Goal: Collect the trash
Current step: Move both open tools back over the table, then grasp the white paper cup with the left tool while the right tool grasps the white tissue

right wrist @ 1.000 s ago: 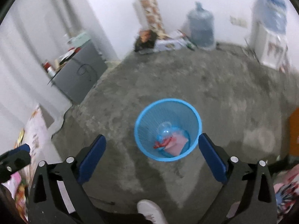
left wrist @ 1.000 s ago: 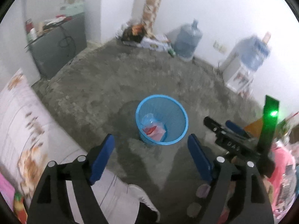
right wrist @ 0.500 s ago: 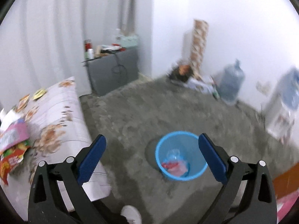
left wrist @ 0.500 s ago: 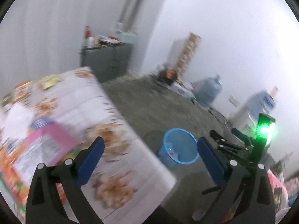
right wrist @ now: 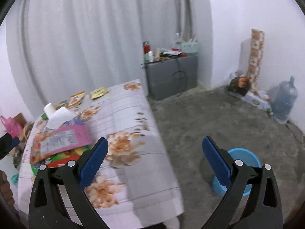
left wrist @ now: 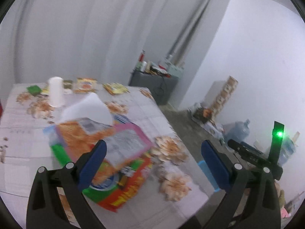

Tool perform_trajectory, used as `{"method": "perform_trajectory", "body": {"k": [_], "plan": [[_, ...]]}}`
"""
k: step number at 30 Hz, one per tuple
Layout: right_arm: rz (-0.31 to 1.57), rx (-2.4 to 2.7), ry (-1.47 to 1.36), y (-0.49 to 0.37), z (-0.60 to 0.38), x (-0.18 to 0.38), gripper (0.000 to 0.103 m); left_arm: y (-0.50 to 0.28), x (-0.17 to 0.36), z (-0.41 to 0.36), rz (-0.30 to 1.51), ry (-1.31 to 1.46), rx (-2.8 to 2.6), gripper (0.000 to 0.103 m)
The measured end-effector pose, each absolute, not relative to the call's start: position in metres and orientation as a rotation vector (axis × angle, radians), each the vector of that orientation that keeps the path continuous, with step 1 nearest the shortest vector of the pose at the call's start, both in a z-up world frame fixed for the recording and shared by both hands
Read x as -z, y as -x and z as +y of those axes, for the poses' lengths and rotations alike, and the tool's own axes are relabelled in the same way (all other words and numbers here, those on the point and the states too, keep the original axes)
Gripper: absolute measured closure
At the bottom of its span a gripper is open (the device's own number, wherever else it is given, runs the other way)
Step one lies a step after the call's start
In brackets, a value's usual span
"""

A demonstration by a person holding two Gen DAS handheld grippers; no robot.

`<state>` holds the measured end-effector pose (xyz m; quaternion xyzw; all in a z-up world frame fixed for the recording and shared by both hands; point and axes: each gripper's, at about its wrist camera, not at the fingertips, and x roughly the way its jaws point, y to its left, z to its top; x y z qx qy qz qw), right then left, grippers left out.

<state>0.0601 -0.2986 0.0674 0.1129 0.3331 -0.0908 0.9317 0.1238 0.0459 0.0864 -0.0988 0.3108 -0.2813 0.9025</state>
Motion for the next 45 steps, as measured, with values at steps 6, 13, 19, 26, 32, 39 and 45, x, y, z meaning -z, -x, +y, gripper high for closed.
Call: {"method": "perform_trajectory", "body": {"k": [6, 13, 19, 26, 32, 39, 45], "plan": [[0.745, 0.057, -0.324, -0.088, -0.279, -0.07, 0.008, -0.145, -0.089, 0.086, 0.612, 0.275, 0.498, 0.006], [0.809, -0.085, -0.406, -0.127, -0.261, -0.07, 0.008, -0.188, -0.093, 0.125, 0.593, 0.288, 0.386, 0.006], [0.853, -0.195, -0.451, -0.163, -0.242, -0.073, 0.009, -0.253, -0.09, 0.149, 0.619, 0.256, 0.285, 0.006], [0.919, -0.316, -0.42, -0.222, -0.21, -0.079, 0.012, -0.346, -0.065, 0.159, 0.72, 0.252, 0.192, 0.006], [1.055, -0.437, -0.456, -0.28, -0.169, -0.062, 0.015, -0.391, -0.051, 0.153, 0.724, 0.169, 0.137, 0.006], [1.189, -0.477, -0.364, -0.334, -0.1, -0.044, 0.015, -0.425, -0.032, 0.141, 0.793, 0.08, 0.125, 0.006], [1.276, -0.427, -0.276, -0.356, -0.064, -0.021, 0.02, -0.44, -0.019, 0.139, 0.839, 0.065, 0.119, 0.015]]}}
